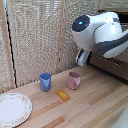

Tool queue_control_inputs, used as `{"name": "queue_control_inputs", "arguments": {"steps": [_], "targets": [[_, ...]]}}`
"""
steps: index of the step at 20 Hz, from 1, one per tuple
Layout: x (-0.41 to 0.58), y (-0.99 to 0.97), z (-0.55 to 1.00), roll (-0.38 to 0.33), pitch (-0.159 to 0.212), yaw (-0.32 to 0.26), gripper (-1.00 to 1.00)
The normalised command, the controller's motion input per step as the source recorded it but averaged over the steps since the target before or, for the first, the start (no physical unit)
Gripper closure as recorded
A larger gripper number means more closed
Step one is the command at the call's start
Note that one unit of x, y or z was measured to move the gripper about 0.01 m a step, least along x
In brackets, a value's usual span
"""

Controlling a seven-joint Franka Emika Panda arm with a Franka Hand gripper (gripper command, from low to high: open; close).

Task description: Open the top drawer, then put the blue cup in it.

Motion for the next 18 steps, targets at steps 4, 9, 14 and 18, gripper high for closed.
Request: {"name": "queue_control_inputs", "arguments": {"steps": [4,9,14,18], "targets": [[-0.001,0.0,0.47,0.152,-0.001,-0.327,-1.0],[0.0,0.0,0.31,0.214,0.01,-0.316,-1.0],[0.115,0.1,0.05,0.297,0.116,-0.255,-1.0],[0.181,0.21,0.0,0.332,0.156,-0.209,-1.0]]}}
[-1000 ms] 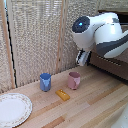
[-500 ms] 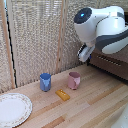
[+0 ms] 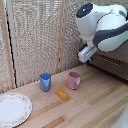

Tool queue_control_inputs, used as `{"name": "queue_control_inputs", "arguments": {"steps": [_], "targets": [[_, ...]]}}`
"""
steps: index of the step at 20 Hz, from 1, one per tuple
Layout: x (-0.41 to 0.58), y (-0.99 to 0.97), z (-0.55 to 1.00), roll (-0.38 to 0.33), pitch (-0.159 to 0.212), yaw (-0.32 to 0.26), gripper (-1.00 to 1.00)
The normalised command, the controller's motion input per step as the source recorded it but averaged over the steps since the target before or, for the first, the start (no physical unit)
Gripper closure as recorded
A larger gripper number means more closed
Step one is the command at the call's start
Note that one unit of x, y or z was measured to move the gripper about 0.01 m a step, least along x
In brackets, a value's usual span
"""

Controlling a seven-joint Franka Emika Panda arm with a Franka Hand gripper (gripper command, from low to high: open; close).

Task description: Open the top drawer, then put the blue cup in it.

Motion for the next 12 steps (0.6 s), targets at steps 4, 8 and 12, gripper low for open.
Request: {"name": "queue_control_inputs", "arguments": {"steps": [4,8,12], "targets": [[0.176,0.22,0.0,0.335,0.147,-0.207,-1.0],[0.179,0.23,0.0,0.329,0.14,-0.203,-1.0],[0.287,0.36,0.15,0.28,0.096,-0.167,-1.0]]}}
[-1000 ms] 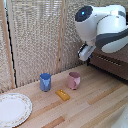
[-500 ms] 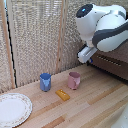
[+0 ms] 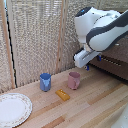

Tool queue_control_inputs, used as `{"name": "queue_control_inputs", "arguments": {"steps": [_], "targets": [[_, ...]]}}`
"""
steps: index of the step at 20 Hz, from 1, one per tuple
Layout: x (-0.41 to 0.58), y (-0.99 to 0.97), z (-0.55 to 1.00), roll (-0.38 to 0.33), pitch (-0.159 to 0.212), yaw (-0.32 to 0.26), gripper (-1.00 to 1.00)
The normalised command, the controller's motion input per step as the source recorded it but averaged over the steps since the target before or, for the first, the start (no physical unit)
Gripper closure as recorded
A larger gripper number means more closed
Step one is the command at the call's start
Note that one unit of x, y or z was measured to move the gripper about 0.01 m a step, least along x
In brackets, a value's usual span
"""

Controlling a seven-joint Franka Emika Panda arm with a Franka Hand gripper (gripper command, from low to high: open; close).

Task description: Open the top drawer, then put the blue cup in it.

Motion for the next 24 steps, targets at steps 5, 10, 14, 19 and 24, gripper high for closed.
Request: {"name": "queue_control_inputs", "arguments": {"steps": [5,10,14,19,24], "targets": [[0.463,0.55,0.29,0.233,0.065,-0.1,-1.0],[0.527,0.63,0.37,0.204,0.057,-0.071,-1.0],[0.596,0.63,0.44,0.173,0.049,-0.062,-1.0],[0.793,0.43,0.43,0.069,0.041,-0.078,-1.0],[0.822,0.28,0.34,0.048,0.031,-0.097,-1.0]]}}
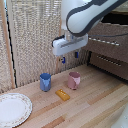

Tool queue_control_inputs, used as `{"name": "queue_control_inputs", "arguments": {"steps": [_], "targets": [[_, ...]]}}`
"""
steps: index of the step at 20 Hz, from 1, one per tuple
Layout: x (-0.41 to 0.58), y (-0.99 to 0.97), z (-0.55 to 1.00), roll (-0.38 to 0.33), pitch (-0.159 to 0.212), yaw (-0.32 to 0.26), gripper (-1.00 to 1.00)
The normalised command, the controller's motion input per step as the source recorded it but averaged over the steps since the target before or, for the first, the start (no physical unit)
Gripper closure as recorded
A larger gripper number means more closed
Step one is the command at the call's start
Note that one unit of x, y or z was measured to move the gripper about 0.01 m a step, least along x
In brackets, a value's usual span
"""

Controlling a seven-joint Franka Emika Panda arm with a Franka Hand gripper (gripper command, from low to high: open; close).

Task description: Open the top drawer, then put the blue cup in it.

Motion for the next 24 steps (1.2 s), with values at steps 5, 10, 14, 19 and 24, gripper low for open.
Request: {"name": "queue_control_inputs", "arguments": {"steps": [5,10,14,19,24], "targets": [[0.814,0.24,0.11,0.091,0.076,-0.106,-1.0],[0.721,0.07,-0.14,0.054,0.143,-0.112,-1.0],[0.646,0.0,-0.23,0.031,0.114,-0.12,-1.0],[0.431,0.0,-0.28,0.043,0.1,-0.116,-1.0],[0.087,0.05,-0.39,0.075,0.078,-0.083,-1.0]]}}
